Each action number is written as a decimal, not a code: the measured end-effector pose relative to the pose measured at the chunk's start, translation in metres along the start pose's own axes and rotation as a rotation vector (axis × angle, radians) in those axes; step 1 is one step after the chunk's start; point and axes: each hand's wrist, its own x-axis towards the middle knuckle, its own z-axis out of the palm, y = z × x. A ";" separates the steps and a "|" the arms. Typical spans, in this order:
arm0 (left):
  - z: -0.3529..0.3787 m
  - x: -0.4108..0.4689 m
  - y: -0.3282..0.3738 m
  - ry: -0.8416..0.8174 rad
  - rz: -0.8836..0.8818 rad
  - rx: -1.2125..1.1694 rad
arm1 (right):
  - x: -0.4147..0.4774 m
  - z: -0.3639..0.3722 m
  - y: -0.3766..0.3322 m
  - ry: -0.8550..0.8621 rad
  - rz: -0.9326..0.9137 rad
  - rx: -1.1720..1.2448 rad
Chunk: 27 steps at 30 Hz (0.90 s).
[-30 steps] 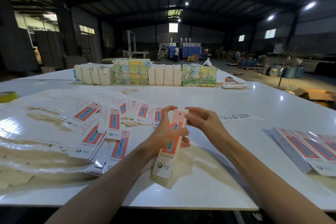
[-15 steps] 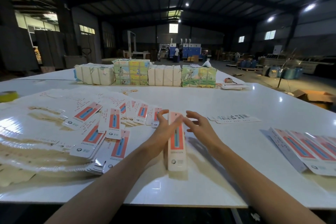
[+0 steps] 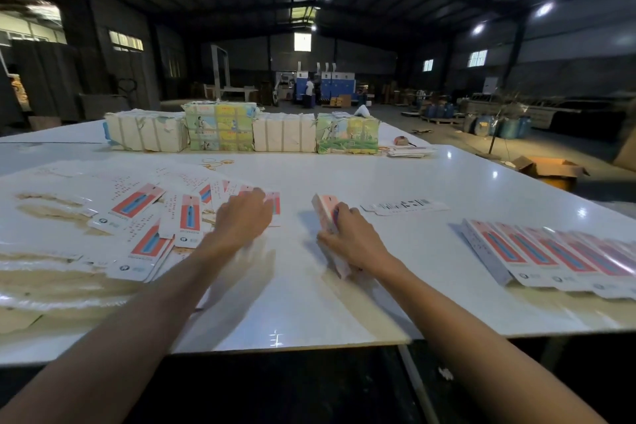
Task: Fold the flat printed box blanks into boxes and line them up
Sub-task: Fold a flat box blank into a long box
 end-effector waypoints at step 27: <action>-0.031 0.017 -0.049 -0.065 -0.369 0.021 | -0.014 -0.066 0.101 0.228 0.154 -0.699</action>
